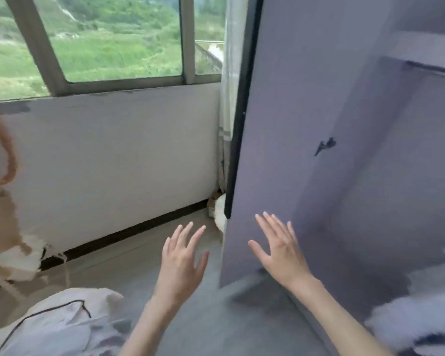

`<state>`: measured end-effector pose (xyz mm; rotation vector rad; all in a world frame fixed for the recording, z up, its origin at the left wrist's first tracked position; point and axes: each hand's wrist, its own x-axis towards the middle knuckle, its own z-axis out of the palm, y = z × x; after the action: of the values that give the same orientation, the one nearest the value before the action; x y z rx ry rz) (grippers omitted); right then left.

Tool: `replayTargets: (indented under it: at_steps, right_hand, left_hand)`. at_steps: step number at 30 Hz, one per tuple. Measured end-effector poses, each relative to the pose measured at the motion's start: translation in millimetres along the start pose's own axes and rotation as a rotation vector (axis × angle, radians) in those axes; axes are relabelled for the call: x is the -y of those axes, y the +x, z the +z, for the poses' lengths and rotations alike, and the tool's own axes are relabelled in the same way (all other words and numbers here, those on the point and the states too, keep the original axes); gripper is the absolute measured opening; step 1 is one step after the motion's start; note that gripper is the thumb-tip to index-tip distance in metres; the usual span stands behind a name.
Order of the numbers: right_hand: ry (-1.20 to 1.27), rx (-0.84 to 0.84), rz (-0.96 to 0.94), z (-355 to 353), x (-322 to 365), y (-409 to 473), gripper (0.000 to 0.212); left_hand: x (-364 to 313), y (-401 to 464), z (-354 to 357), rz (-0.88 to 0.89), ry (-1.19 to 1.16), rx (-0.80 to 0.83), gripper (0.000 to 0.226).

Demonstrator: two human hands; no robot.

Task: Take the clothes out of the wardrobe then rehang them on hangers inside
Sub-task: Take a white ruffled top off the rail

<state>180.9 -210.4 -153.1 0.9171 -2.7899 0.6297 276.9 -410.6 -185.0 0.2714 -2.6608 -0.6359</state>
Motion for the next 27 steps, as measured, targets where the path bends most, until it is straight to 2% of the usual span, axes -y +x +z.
replayTargets:
  at_steps: [4,11,13,15,17,18,22,25,27]
  right_hand:
    - [-0.083,-0.185,0.252,-47.9,-73.5,-39.6,0.070]
    - [-0.216,-0.301,0.621,-107.9,-167.8,-95.9,0.060]
    - [-0.230,-0.314,0.716,-115.6,-188.1,-107.5,0.068]
    - [-0.244,-0.356,0.795,-122.4,-206.0,-114.4,0.088]
    - [-0.217,-0.387,0.878,-129.4,-221.7,-120.3,0.105]
    - [-0.213,-0.404,0.922,-134.2,-228.7,-122.0,0.107]
    - [-0.246,-0.472,1.040,-153.5,-252.6,-132.2,0.084]
    - [-0.274,-0.503,1.103,-166.8,-270.1,-144.9,0.081]
    - [-0.289,-0.522,1.133,-175.1,-280.1,-152.9,0.080]
  left_hand:
    - [-79.7,44.5,49.9,0.191,-0.110,0.104,0.047]
    - [-198.2,101.8,126.2,0.483,-0.233,0.318,0.060]
    - [-222.9,120.3,143.2,0.560,-0.256,0.370,0.058]
    - [-242.4,136.5,160.3,0.652,-0.258,0.429,0.054]
    - [-257.9,150.6,175.8,0.699,-0.272,0.479,0.059]
    - [-266.8,158.3,182.0,0.707,-0.280,0.500,0.063]
    - [-310.8,184.0,205.5,0.775,-0.326,0.536,0.065]
    - [-346.0,187.7,225.3,0.842,-0.351,0.606,0.060]
    - [-364.4,182.7,236.5,0.870,-0.374,0.640,0.065]
